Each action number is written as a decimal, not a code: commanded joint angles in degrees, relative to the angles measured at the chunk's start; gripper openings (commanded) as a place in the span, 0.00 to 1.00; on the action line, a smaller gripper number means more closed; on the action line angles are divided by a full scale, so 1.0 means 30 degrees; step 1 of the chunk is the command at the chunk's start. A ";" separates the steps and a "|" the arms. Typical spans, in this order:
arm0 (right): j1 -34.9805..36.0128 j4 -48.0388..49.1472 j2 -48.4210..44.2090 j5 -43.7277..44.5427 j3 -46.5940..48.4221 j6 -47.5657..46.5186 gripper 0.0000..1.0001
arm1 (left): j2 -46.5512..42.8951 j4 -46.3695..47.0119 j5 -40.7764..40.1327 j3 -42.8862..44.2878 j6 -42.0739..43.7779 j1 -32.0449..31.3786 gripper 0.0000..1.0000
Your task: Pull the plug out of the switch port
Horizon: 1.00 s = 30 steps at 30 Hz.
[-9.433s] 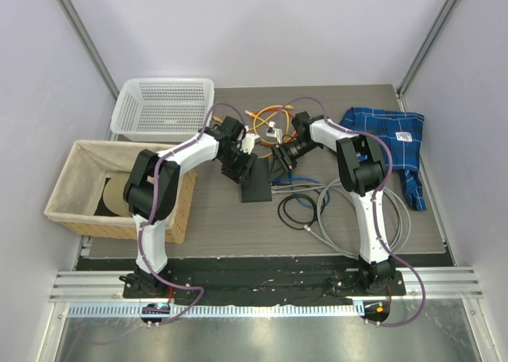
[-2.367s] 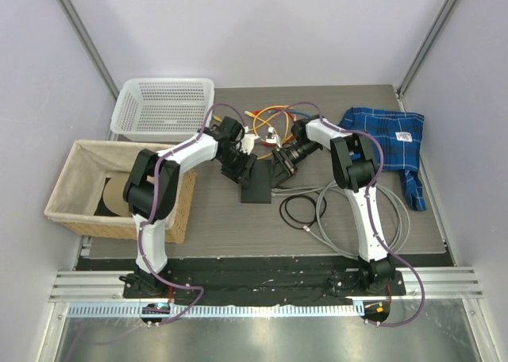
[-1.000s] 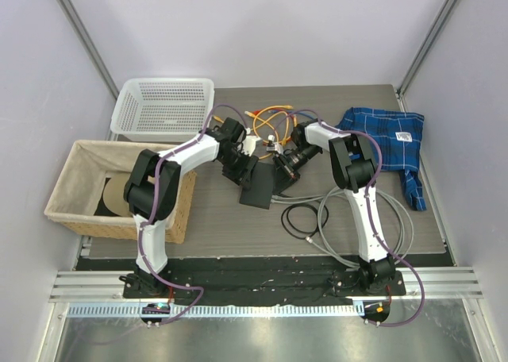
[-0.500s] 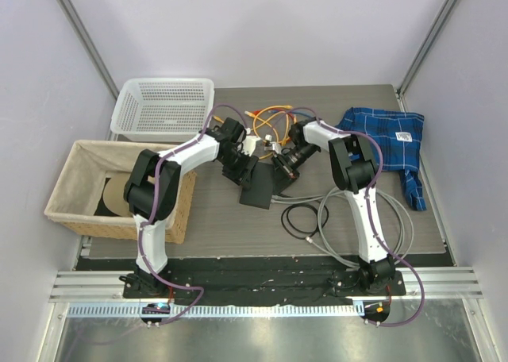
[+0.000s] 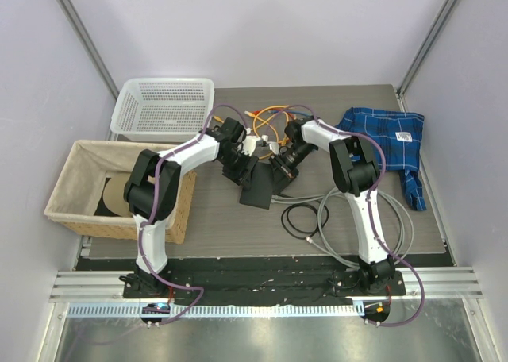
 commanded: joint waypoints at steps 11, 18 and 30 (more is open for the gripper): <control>-0.0073 0.2281 0.1088 0.9688 -0.1865 -0.1455 0.01 | 0.1510 0.0103 -0.2822 -0.0687 0.0913 -0.0099 0.51; -0.1038 0.2134 0.0679 1.0069 -0.0872 -0.1164 0.01 | 0.1393 0.0074 -0.2910 -0.0774 0.0971 -0.0099 0.51; -0.4056 0.3188 -0.0054 1.1006 0.2439 0.0596 0.01 | 0.1246 0.0045 -0.2734 -0.0832 0.0942 -0.0099 0.51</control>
